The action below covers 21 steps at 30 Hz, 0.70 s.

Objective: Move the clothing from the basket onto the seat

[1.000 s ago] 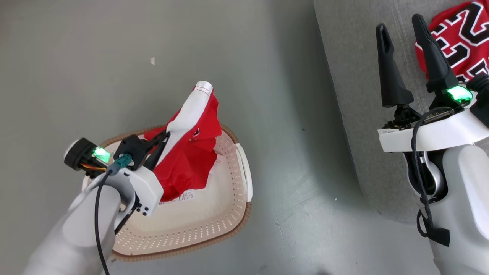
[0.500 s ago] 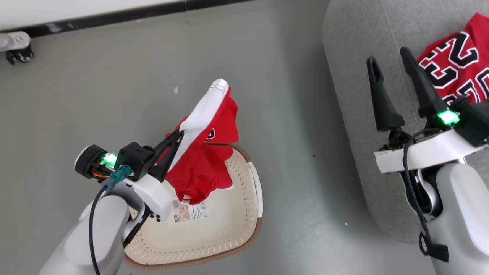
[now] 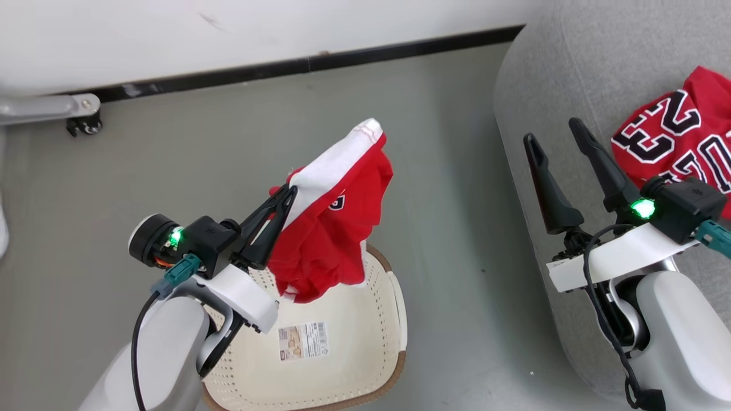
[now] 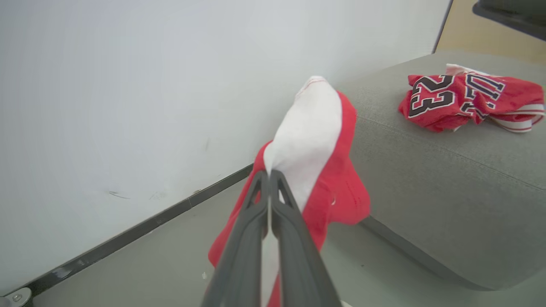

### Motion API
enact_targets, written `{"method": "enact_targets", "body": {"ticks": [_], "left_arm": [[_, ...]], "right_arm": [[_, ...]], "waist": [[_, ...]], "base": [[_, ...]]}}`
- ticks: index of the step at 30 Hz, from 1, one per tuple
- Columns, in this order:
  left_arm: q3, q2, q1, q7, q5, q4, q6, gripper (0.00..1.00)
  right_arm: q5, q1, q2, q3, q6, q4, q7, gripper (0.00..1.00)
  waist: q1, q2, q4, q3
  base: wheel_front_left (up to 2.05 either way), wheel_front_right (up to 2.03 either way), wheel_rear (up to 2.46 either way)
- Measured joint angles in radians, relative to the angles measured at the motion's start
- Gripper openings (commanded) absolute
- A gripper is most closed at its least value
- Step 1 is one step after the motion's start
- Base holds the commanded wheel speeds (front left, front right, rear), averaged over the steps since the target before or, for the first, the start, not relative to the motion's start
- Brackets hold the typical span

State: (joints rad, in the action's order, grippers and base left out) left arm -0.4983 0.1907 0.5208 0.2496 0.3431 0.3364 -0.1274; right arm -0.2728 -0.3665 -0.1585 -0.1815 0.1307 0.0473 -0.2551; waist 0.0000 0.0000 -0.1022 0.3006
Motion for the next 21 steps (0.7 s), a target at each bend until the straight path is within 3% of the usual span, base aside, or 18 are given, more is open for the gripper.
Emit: {"method": "enact_targets", "body": {"ticks": [21], "left_arm": [[0.003,-0.038,-0.058,0.003,0.032,-0.097,0.000,0.00]], "right_arm": [[-0.081,0.081,-0.038,-0.140,0.000,0.077,0.000,1.00]], "waist": [[0.0000,0.0000,0.056,-0.150]], "base": [[0.00,0.00,0.00]]}}
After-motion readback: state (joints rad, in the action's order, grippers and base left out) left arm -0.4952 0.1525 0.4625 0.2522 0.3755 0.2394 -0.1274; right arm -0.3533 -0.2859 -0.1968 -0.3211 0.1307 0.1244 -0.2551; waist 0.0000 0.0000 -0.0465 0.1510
